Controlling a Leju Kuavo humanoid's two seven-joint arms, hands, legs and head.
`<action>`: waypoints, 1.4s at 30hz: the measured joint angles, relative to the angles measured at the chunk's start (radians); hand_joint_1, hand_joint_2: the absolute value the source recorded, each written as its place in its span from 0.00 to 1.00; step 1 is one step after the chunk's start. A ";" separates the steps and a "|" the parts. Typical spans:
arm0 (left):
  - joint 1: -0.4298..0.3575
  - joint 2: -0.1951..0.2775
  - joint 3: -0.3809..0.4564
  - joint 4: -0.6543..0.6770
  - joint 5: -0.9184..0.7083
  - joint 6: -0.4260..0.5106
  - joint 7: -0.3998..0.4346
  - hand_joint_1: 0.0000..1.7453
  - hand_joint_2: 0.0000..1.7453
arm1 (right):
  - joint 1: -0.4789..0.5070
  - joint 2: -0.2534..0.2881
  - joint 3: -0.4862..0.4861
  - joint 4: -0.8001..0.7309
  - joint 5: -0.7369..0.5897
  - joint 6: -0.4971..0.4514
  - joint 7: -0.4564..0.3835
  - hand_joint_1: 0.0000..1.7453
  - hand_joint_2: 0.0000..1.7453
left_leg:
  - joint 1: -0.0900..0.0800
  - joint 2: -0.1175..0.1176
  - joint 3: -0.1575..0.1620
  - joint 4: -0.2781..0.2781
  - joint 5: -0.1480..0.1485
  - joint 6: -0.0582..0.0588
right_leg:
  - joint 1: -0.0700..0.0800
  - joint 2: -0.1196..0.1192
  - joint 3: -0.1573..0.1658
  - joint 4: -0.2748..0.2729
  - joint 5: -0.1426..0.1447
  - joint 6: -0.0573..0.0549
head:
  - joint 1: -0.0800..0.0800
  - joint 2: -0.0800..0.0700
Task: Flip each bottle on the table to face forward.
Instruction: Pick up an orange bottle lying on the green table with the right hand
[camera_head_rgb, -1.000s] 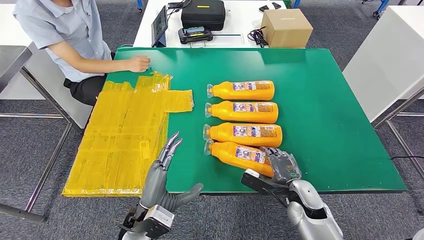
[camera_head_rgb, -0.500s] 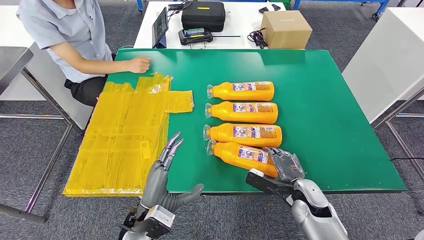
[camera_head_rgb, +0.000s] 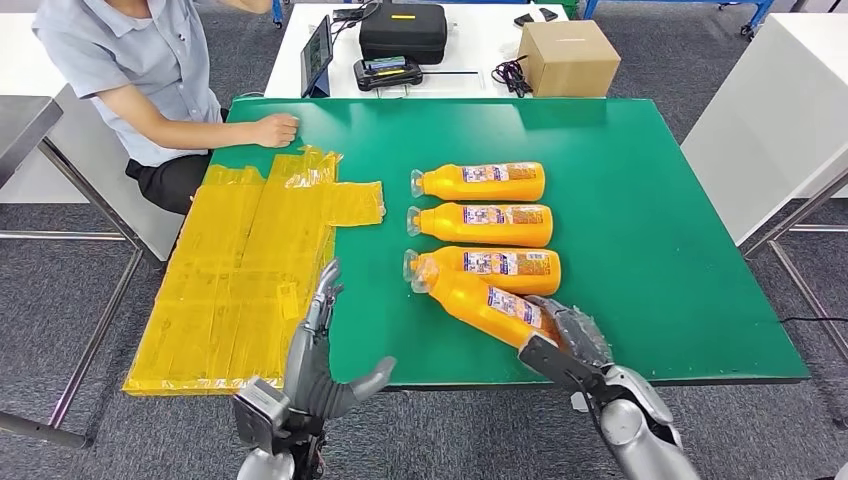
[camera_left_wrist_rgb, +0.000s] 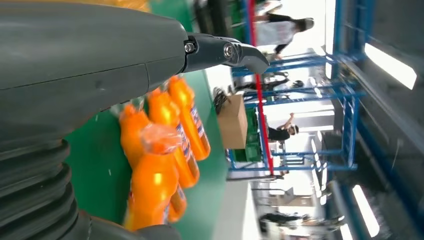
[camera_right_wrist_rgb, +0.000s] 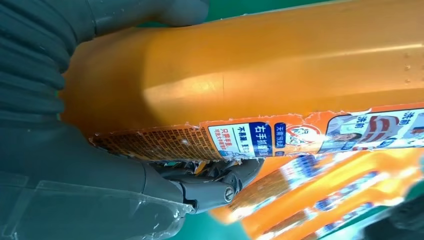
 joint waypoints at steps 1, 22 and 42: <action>-0.006 -0.003 0.004 0.016 0.051 -0.019 0.007 0.00 1.00 | 0.005 0.009 -0.002 -0.011 -0.024 0.009 -0.008 1.00 1.00 | 0.000 0.000 0.000 0.000 0.000 0.000 | 0.000 0.000 0.000 0.000 0.000 0.000 | 0.000 0.000; -0.084 -0.018 0.048 0.325 0.486 -0.305 0.034 0.00 1.00 | -0.046 0.121 0.027 -0.074 -0.162 0.069 -0.121 1.00 1.00 | 0.001 -0.002 -0.009 0.000 0.001 0.000 | 0.001 -0.001 -0.008 0.001 0.000 0.000 | 0.000 0.000; -0.244 -0.031 0.074 0.598 0.486 -0.424 -0.030 0.00 1.00 | -0.116 0.150 0.133 -0.028 -0.190 0.119 -0.166 1.00 1.00 | 0.001 -0.002 -0.011 0.000 0.002 0.000 | 0.001 -0.001 -0.009 0.001 0.000 0.000 | 0.000 0.000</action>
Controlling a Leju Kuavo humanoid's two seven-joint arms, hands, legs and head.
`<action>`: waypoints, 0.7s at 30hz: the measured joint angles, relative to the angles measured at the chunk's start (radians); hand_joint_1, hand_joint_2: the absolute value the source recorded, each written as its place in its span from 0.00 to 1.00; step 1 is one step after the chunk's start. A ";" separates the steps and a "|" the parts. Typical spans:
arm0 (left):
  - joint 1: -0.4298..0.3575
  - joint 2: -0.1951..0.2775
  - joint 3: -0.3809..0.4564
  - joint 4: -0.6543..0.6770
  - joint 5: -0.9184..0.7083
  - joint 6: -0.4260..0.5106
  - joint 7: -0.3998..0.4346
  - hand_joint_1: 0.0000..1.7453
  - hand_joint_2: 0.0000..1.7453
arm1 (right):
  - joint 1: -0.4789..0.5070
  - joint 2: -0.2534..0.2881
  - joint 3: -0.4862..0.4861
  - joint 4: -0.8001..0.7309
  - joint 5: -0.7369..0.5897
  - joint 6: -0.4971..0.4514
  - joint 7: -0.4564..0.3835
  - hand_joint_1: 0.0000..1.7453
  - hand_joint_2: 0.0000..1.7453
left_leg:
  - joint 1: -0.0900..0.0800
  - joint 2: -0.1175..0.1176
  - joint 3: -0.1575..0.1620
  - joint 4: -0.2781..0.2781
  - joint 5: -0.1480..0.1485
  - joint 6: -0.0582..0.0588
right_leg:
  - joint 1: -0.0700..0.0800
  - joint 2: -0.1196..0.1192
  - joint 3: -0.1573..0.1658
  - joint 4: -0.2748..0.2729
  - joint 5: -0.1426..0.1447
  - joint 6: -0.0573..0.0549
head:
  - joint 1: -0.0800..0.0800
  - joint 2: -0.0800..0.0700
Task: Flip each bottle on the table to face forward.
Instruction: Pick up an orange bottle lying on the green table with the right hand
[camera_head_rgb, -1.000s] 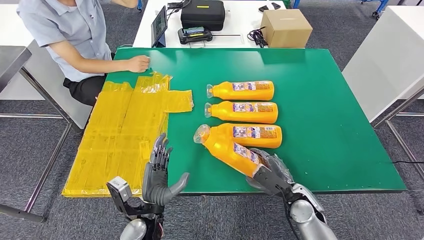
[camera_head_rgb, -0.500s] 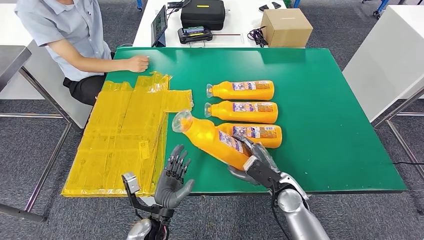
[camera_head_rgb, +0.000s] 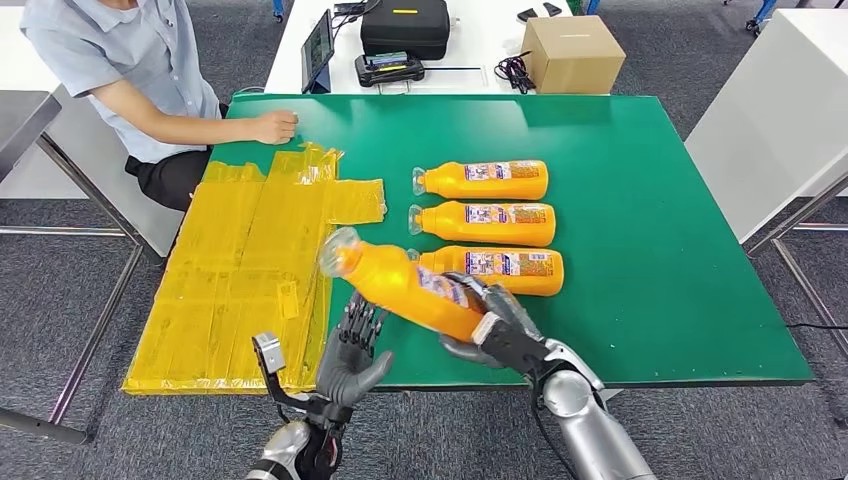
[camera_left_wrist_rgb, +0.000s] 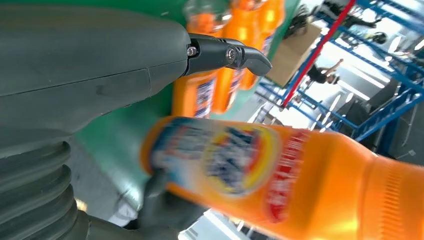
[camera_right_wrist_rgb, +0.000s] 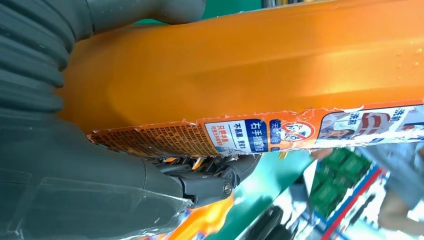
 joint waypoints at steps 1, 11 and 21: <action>-0.007 -0.002 0.004 0.000 -0.004 0.007 -0.002 0.00 1.00 | -0.002 0.003 0.010 0.008 0.002 0.000 -0.001 1.00 1.00 | 0.000 0.000 0.000 0.000 0.000 0.000 | 0.000 0.000 0.000 0.000 0.000 0.000 | 0.000 0.000; -0.012 -0.006 0.027 -0.035 -0.056 0.049 -0.059 0.00 1.00 | -0.011 0.012 0.057 0.054 0.006 0.000 -0.004 0.99 1.00 | 0.000 0.000 -0.001 0.000 0.000 0.000 | 0.000 0.000 -0.001 0.000 0.000 0.000 | 0.000 0.000; 0.000 -0.009 0.046 -0.134 -0.038 -0.007 -0.043 0.01 1.00 | -0.018 0.019 0.105 0.100 0.000 -0.003 -0.007 0.97 1.00 | 0.000 0.000 -0.001 0.000 0.000 0.000 | 0.000 0.000 -0.001 0.000 0.000 0.000 | 0.000 0.000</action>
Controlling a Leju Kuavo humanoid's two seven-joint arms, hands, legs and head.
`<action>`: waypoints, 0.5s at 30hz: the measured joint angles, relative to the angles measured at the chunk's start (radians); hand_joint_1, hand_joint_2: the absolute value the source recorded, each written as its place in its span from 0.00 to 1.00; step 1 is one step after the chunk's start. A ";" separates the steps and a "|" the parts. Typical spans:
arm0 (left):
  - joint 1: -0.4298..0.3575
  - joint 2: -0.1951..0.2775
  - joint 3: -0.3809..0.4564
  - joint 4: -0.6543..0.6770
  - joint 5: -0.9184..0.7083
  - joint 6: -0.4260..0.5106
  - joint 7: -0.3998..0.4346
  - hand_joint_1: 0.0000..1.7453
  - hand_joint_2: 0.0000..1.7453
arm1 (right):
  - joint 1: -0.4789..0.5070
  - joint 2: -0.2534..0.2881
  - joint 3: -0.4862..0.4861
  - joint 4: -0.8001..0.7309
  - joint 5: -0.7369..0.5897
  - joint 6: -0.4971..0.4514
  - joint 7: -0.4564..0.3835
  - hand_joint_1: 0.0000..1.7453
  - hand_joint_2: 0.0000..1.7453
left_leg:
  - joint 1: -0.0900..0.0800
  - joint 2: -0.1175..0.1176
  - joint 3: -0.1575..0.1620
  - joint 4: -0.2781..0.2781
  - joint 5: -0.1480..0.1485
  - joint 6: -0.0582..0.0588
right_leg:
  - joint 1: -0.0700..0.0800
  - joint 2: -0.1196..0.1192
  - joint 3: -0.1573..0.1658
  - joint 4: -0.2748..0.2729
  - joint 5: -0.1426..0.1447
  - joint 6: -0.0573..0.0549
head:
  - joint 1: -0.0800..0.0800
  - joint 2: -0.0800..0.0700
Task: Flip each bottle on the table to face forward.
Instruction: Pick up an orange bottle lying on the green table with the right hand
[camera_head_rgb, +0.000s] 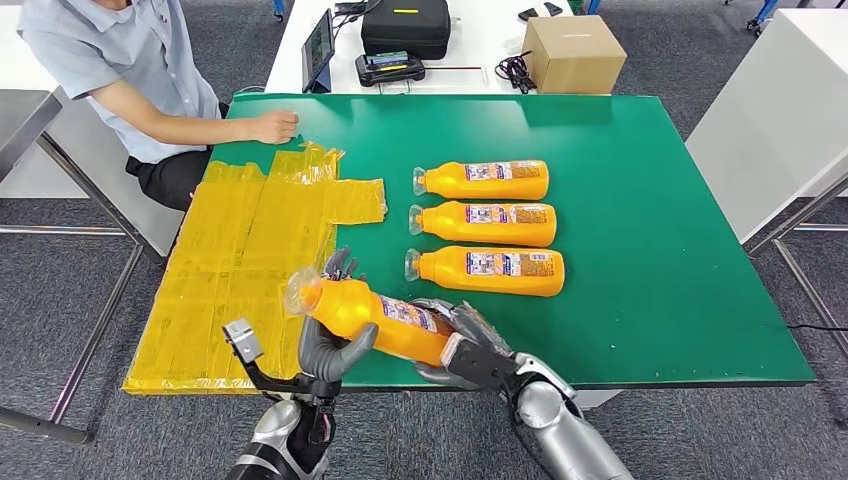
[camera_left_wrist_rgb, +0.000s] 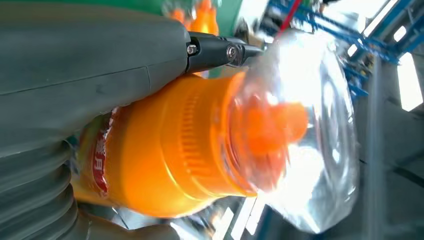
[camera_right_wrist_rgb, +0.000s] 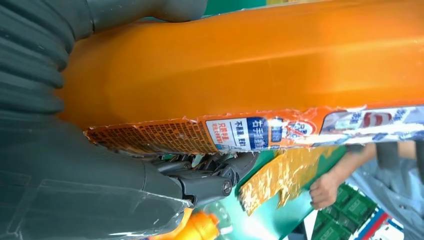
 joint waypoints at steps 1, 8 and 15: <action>0.000 0.000 0.002 0.000 0.021 -0.031 0.005 0.25 1.00 | -0.004 0.001 0.004 0.007 -0.002 0.001 -0.002 0.97 1.00 | 0.000 0.000 0.000 0.000 0.000 0.000 | 0.000 0.000 0.000 0.000 0.000 0.000 | 0.000 0.000; -0.003 0.000 0.004 0.005 0.047 -0.080 0.015 1.00 1.00 | -0.021 0.005 0.012 0.037 -0.022 0.005 -0.012 0.97 1.00 | 0.000 0.000 0.000 0.000 0.000 0.000 | 0.000 0.000 0.000 0.000 0.000 0.000 | 0.000 0.000; -0.012 0.000 0.004 0.020 0.038 -0.082 0.014 1.00 1.00 | -0.024 0.005 0.011 0.041 -0.043 0.016 -0.012 0.98 1.00 | 0.000 0.000 0.000 0.000 0.000 0.000 | 0.000 0.000 0.000 0.000 0.000 0.000 | 0.000 0.000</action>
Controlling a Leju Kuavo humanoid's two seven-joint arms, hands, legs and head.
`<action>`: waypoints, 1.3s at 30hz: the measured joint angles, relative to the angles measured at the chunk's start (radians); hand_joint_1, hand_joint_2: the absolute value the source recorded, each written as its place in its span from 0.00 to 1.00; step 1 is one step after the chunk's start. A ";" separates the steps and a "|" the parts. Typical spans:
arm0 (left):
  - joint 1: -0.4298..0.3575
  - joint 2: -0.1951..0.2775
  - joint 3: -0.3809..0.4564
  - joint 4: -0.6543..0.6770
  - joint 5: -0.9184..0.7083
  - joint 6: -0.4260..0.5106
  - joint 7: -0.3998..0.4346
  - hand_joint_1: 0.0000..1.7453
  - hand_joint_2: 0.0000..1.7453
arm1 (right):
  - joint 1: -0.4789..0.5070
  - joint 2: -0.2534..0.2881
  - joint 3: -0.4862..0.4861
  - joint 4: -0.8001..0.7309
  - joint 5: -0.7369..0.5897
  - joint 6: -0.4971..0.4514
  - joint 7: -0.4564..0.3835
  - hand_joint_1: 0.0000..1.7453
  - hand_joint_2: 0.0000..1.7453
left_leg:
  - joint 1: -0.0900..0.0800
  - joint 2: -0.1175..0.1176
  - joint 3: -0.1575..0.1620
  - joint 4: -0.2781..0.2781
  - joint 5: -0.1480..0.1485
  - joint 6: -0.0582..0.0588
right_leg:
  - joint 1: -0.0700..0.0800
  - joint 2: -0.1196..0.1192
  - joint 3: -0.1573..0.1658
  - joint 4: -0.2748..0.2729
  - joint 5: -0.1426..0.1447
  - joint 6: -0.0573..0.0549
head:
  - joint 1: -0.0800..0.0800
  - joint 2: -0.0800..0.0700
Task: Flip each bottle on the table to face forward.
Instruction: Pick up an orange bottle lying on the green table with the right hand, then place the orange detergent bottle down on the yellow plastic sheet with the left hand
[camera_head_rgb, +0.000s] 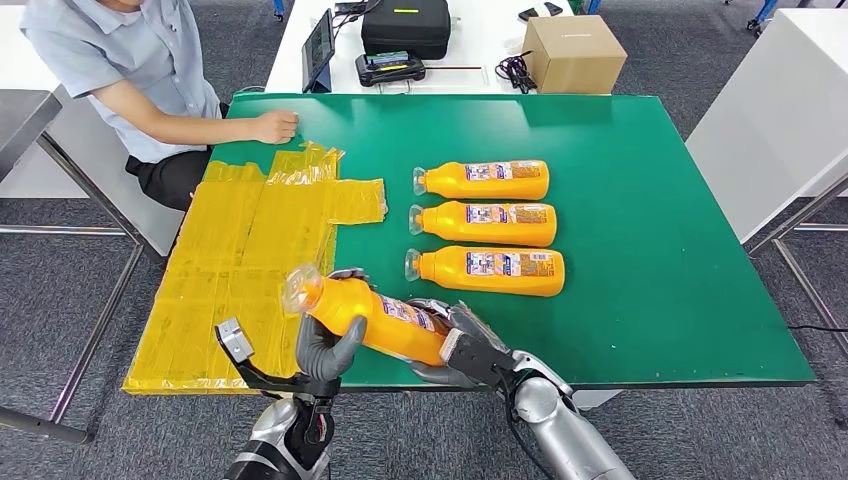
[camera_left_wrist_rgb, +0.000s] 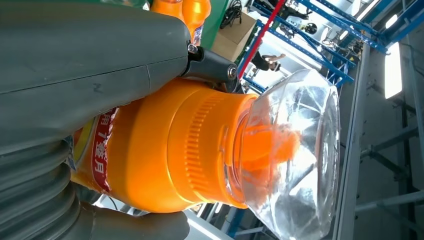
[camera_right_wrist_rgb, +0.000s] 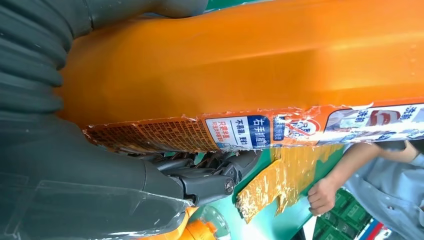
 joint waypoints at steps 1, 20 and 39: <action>-0.001 0.000 0.000 0.002 -0.005 0.000 -0.002 1.00 1.00 | -0.001 0.000 0.000 0.000 -0.004 0.002 0.001 0.98 1.00 | 0.000 0.000 0.000 0.000 0.000 0.000 | 0.000 0.000 0.000 0.000 0.000 0.000 | 0.000 0.000; -0.043 -0.011 -0.052 0.004 -0.242 0.276 -0.051 1.00 1.00 | -0.004 -0.001 -0.012 -0.026 -0.042 0.008 0.051 0.37 1.00 | 0.000 0.000 0.000 0.000 0.000 0.000 | 0.000 0.000 0.000 0.000 0.000 0.000 | 0.000 0.000; -0.020 -0.010 -0.057 -0.089 -0.232 0.267 -0.001 1.00 1.00 | -0.029 0.033 -0.019 -0.033 -0.069 0.015 0.050 0.00 1.00 | 0.000 0.000 0.000 0.000 0.000 0.000 | 0.000 0.000 0.000 0.000 0.000 0.000 | 0.000 0.000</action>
